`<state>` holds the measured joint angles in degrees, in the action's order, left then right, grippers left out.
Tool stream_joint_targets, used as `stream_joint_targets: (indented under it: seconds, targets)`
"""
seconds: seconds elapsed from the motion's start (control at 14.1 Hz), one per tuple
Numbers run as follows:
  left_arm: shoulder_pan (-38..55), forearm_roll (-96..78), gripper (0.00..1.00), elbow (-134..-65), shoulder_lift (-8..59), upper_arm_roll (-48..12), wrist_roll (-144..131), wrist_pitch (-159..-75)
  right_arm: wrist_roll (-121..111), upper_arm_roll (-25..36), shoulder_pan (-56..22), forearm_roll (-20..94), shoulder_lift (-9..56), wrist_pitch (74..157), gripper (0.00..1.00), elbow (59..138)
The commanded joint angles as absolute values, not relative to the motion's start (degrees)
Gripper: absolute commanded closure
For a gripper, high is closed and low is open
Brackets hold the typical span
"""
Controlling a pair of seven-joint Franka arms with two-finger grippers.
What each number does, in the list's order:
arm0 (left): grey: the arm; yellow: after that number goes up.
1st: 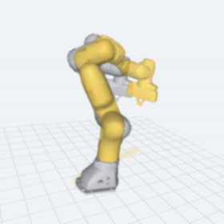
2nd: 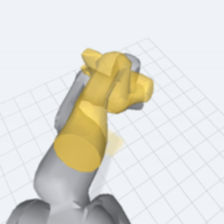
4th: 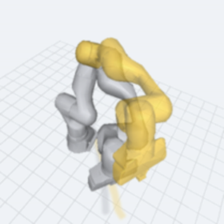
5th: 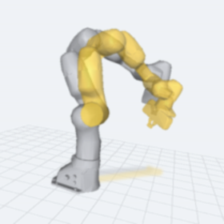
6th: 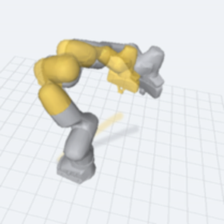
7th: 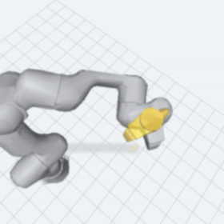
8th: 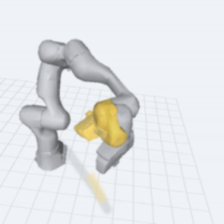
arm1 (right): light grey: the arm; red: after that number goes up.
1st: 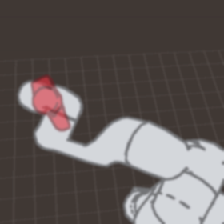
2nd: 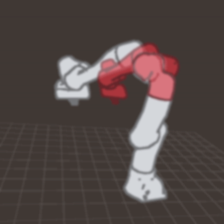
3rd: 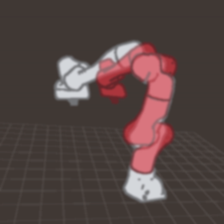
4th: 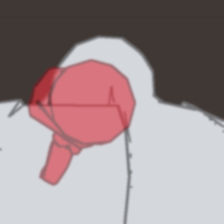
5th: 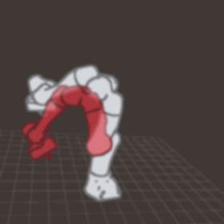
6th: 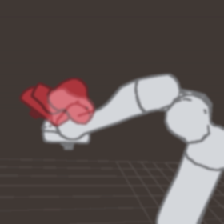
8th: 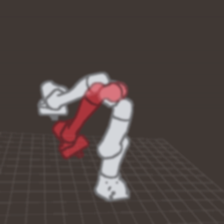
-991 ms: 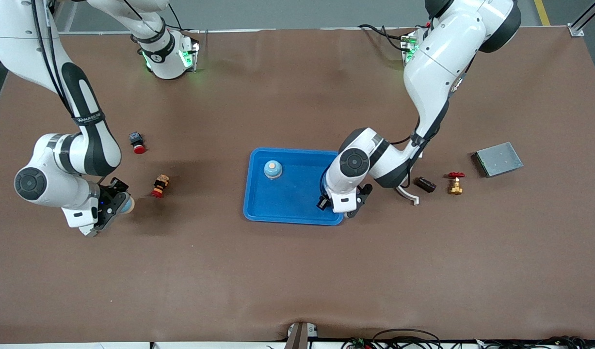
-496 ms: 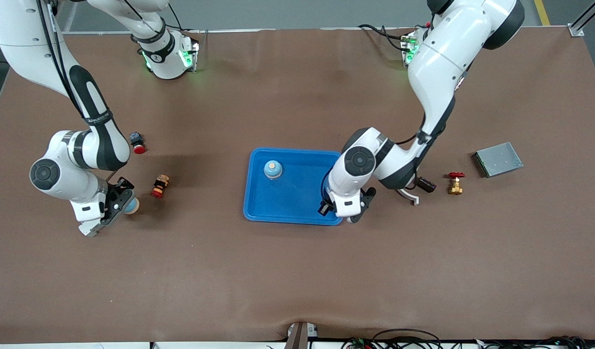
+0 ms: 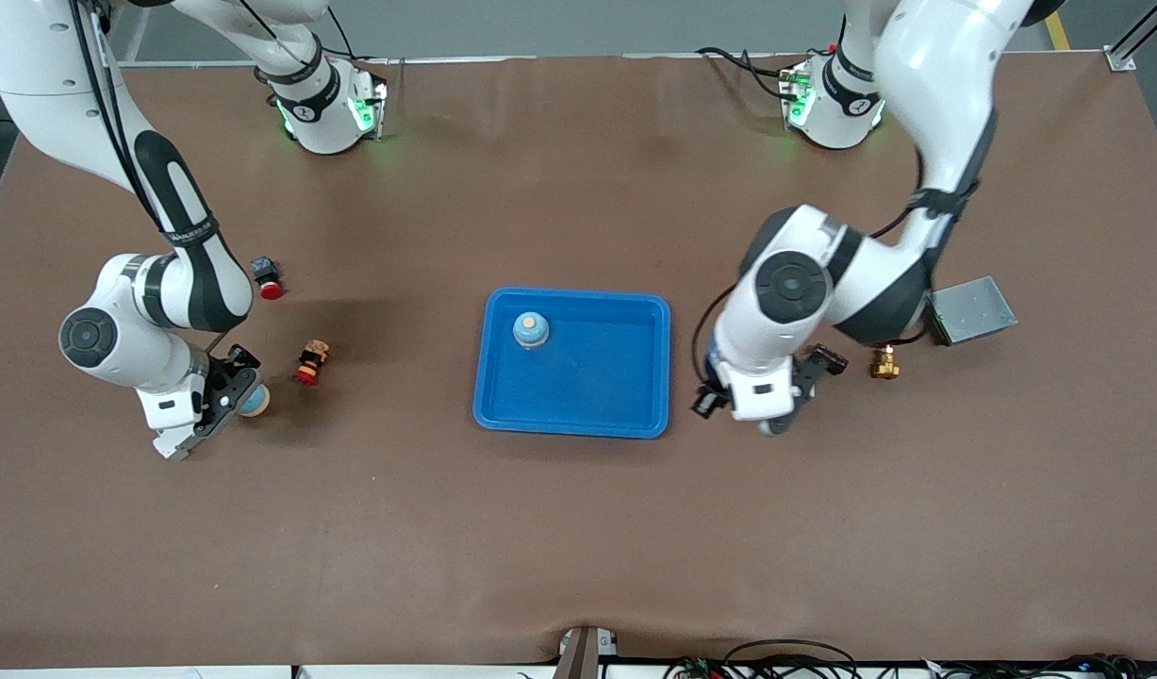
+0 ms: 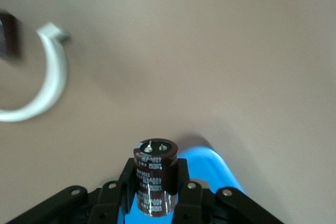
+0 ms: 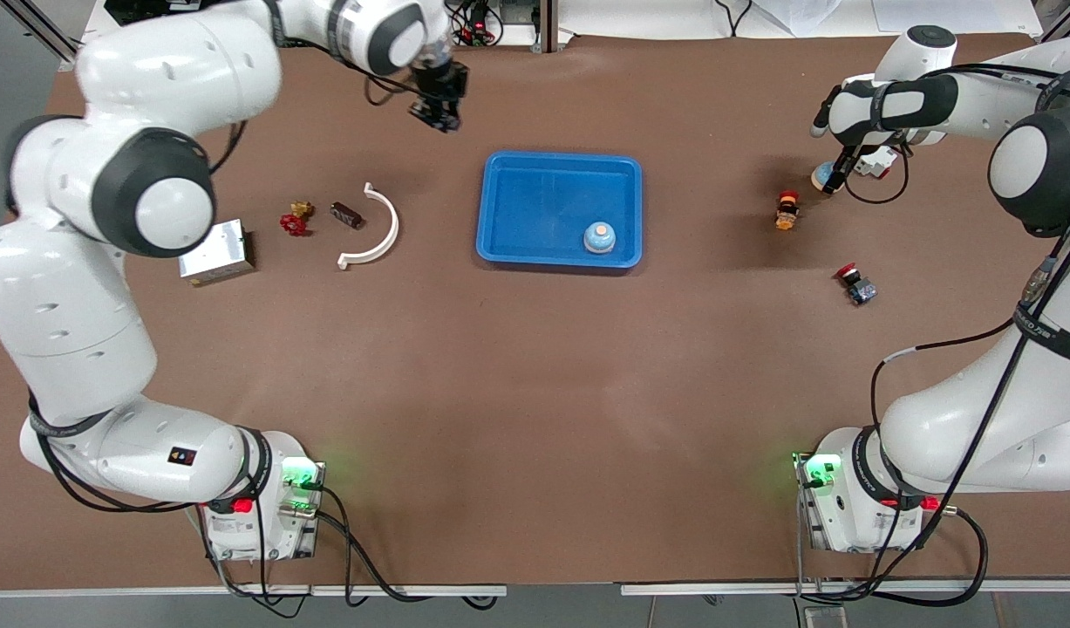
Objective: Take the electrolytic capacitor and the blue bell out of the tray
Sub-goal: 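Grasp the second capacitor with the left gripper while the right gripper lowers the bell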
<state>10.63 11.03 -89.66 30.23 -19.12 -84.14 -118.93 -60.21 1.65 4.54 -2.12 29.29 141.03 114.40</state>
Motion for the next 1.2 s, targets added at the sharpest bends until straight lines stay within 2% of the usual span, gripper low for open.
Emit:
stream_joint_targets:
  seconds: [0.0,0.21,0.42,0.5,0.57,0.71,0.85,1.13]
  targets:
    - [4.51,11.25,1.0,-99.9,22.0,-19.51,-76.32,-117.77,-61.08,0.44,5.98,-2.55,29.53,142.38,0.82,114.87]
    - [-2.71,11.25,1.0,-104.49,18.81,-19.51,-65.77,-117.77,-61.08,0.35,5.98,-2.55,30.14,143.52,0.82,114.96]
    - [-8.41,11.42,1.0,-106.87,18.81,-19.42,-58.3,-118.56,-61.08,0.35,5.98,-2.46,30.5,144.31,0.81,114.96]
    - [-10.7,11.51,1.0,-106.96,19.24,-19.42,-55.05,-119.17,-61.0,0.35,5.98,-2.46,30.5,144.4,0.78,114.96]
    - [-12.03,11.51,1.0,-107.31,19.6,-19.42,-52.67,-119.7,-61.0,0.35,5.98,-2.46,30.59,144.4,0.67,114.87]
    - [-14.23,11.86,1.0,-107.84,20.91,-19.34,-50.72,-120.93,-60.82,0.35,6.06,-2.03,30.76,144.32,0.36,114.79]
    - [-17.47,12.22,1.0,-107.84,23.63,-19.25,-47.84,-123.91,-60.56,0.35,6.24,-1.85,30.76,144.23,0.0,114.61]
    - [-22.14,13.78,1.0,-107.84,28.02,-18.9,-38.6,-127.95,-60.03,0.26,6.15,-1.67,30.33,142.13,0.0,114.17]
